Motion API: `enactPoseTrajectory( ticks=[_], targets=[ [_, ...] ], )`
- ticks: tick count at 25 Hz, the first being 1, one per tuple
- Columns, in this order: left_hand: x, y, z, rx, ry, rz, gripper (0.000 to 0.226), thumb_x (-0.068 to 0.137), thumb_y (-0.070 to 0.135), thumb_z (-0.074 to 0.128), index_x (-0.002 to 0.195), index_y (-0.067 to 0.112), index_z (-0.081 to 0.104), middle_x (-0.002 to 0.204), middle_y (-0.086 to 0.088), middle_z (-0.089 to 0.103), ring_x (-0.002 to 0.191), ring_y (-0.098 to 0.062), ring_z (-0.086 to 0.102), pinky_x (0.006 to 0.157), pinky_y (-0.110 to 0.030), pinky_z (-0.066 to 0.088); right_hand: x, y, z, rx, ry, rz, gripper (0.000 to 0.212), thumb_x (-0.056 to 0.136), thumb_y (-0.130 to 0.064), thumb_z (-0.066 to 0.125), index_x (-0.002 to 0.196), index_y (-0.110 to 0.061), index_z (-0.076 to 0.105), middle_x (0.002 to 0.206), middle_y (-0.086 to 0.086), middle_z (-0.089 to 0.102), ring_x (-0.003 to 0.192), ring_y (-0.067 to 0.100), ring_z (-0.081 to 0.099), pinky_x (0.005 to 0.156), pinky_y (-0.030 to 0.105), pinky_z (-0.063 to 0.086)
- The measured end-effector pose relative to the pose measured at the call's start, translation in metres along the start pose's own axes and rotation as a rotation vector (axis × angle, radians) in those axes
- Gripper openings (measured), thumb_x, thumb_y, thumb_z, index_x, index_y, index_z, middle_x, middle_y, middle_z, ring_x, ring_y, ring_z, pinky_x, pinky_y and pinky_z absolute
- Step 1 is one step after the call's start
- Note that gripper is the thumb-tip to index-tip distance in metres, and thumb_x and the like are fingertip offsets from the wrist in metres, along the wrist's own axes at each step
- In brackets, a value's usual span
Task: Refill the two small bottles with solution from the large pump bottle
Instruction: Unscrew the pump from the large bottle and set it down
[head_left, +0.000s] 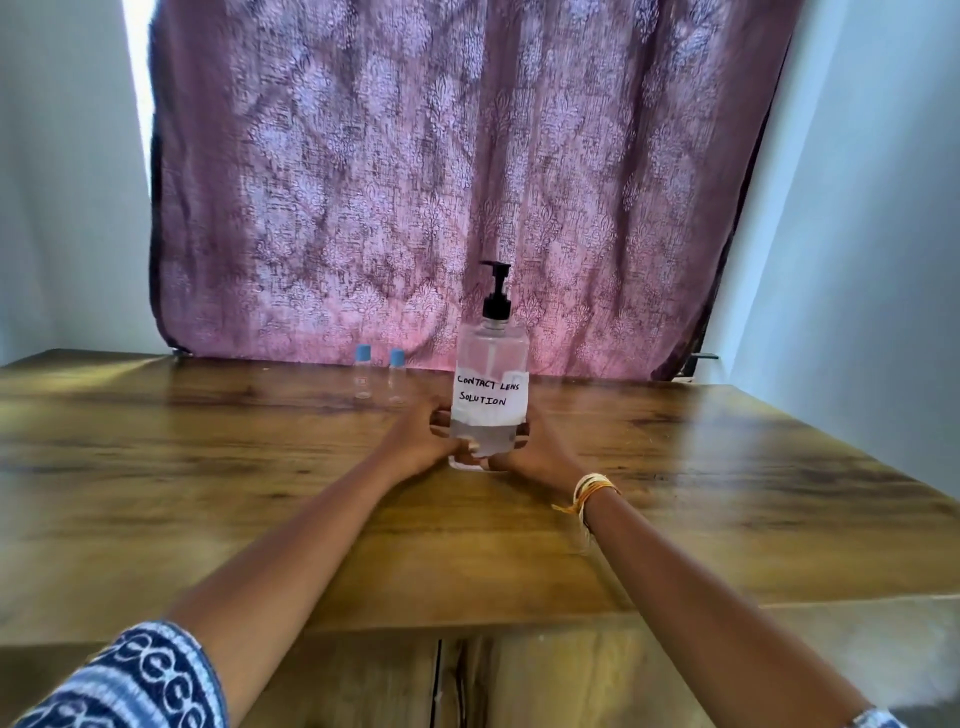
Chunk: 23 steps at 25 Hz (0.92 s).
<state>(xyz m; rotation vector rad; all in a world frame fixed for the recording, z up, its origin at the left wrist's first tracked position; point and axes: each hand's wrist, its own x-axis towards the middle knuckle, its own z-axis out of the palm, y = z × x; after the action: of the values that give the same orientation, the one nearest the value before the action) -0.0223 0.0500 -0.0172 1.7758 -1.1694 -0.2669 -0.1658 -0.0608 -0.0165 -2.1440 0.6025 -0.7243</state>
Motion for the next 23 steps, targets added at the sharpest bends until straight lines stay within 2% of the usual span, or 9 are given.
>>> enactPoseTrajectory(
  ticks=[3,6,8,10,13,15,18,20,23],
  targets=[
    [-0.034,0.008,-0.003,0.0,-0.007,0.012,0.066,0.074,0.019,0.08,0.132,0.01,0.048,0.125,-0.003,0.059,0.105,-0.016,0.057,0.088,-0.027,0.049,-0.032,-0.008,-0.002,-0.026,-0.027,-0.027,0.078,0.06,-0.019,0.087,0.128,-0.013,0.049,0.119,0.005,0.061,0.108,0.024,0.058,0.092,0.043,0.055],
    [-0.054,0.014,-0.009,-0.006,-0.052,0.017,0.065,0.074,0.017,0.079,0.131,0.01,0.048,0.126,-0.005,0.061,0.108,-0.018,0.06,0.094,-0.034,0.052,-0.056,-0.016,-0.005,-0.033,-0.049,-0.035,0.087,0.055,-0.027,0.088,0.128,-0.015,0.044,0.117,0.001,0.059,0.11,0.024,0.059,0.091,0.041,0.055],
    [-0.061,0.02,-0.014,0.036,-0.122,0.025,0.071,0.072,0.019,0.081,0.133,0.012,0.046,0.128,-0.006,0.061,0.11,-0.019,0.061,0.095,-0.035,0.053,-0.065,-0.024,-0.009,-0.054,-0.094,-0.057,0.077,0.066,-0.012,0.085,0.129,-0.012,0.041,0.111,-0.004,0.056,0.11,0.021,0.057,0.091,0.033,0.052],
    [-0.062,0.034,-0.025,0.098,-0.18,0.047,0.08,0.07,0.023,0.083,0.138,0.012,0.042,0.129,-0.004,0.058,0.114,-0.021,0.058,0.09,-0.028,0.052,-0.067,-0.037,-0.018,-0.027,-0.102,-0.066,0.07,0.072,-0.002,0.08,0.129,-0.009,0.039,0.112,-0.001,0.056,0.111,0.022,0.057,0.092,0.031,0.049],
    [-0.054,0.066,-0.045,0.063,-0.15,0.09,0.087,0.074,0.029,0.078,0.145,0.013,0.031,0.125,-0.001,0.054,0.113,-0.022,0.055,0.076,-0.02,0.048,-0.061,-0.06,-0.034,0.112,-0.062,-0.062,0.065,0.076,-0.002,0.076,0.129,-0.009,0.039,0.122,0.013,0.057,0.111,0.029,0.059,0.092,0.04,0.053],
    [-0.044,0.087,-0.056,-0.052,-0.07,0.07,0.079,0.082,0.03,0.072,0.146,0.01,0.03,0.127,-0.008,0.054,0.11,-0.024,0.055,0.071,-0.022,0.047,-0.055,-0.077,-0.044,0.201,-0.036,-0.065,0.057,0.084,-0.008,0.069,0.133,-0.008,0.04,0.121,0.013,0.058,0.106,0.027,0.059,0.081,0.032,0.052],
    [-0.027,0.111,-0.058,-0.142,0.007,0.057,0.074,0.082,0.034,0.07,0.143,0.007,0.037,0.127,-0.01,0.057,0.105,-0.022,0.056,0.062,-0.02,0.044,-0.045,-0.109,-0.056,0.327,0.097,-0.109,0.013,0.092,-0.009,0.057,0.103,-0.013,0.063,0.093,0.007,0.064,0.084,0.018,0.06,0.073,0.03,0.05],
    [-0.017,0.118,-0.053,-0.151,0.002,0.065,0.072,0.078,0.042,0.073,0.135,0.006,0.048,0.125,-0.009,0.061,0.108,-0.024,0.06,0.067,-0.026,0.048,-0.031,-0.12,-0.058,0.323,0.222,-0.145,0.017,0.088,-0.011,0.06,0.077,-0.019,0.07,0.077,0.012,0.066,0.076,0.023,0.059,0.072,0.04,0.05],
    [-0.007,0.117,-0.046,-0.172,-0.039,0.094,0.061,0.07,0.047,0.077,0.115,0.008,0.067,0.111,-0.011,0.071,0.103,-0.027,0.067,0.086,-0.038,0.053,-0.015,-0.128,-0.061,0.209,0.282,-0.176,0.012,0.078,-0.029,0.075,0.069,-0.023,0.075,0.079,0.02,0.073,0.074,0.033,0.067,0.077,0.05,0.056]
  ],
)
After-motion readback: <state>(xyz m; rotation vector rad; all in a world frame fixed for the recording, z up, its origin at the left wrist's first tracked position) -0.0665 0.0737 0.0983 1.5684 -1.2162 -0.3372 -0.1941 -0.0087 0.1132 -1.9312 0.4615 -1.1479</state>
